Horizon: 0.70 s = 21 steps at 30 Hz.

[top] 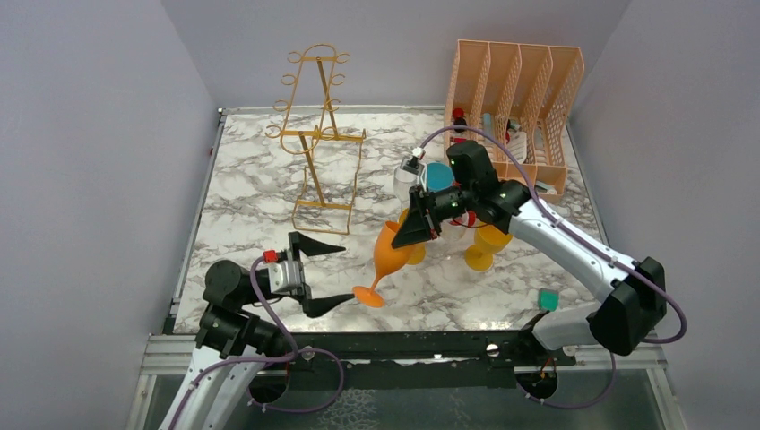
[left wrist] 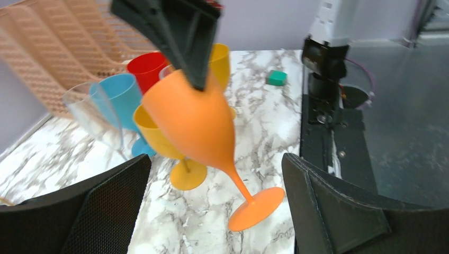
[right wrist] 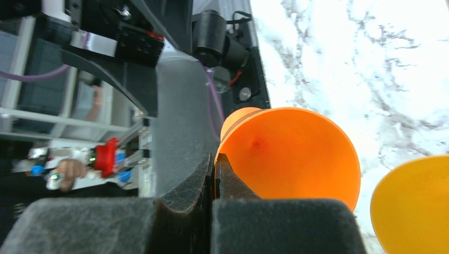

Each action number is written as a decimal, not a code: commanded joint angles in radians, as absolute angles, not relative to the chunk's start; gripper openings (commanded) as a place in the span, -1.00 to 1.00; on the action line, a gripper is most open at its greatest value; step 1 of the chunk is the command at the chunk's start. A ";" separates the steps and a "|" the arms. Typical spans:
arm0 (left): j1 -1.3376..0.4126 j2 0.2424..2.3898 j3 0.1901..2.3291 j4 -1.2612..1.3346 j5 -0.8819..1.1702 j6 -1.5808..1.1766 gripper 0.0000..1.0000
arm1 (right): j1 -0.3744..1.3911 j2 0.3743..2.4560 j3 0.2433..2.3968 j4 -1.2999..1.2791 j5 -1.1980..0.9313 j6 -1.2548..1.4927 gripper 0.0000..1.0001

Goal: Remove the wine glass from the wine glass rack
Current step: Place the wine glass at the center of the board.

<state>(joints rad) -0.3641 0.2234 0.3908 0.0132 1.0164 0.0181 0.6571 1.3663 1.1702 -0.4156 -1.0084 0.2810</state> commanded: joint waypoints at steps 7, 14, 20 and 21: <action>-0.361 0.202 0.337 0.031 0.571 -0.192 0.98 | 0.763 1.137 1.020 -0.465 -0.558 0.161 -0.98; -0.361 0.203 0.354 -0.036 0.490 -0.176 0.98 | 0.790 1.006 0.940 -0.496 -0.380 0.140 -0.98; -0.361 0.234 0.375 -0.064 0.461 -0.171 0.98 | 0.807 0.971 0.922 -0.589 -0.236 0.145 -0.98; -0.361 0.236 0.375 -0.069 0.464 -0.167 0.98 | 0.810 0.961 0.920 -0.591 -0.214 0.153 -0.98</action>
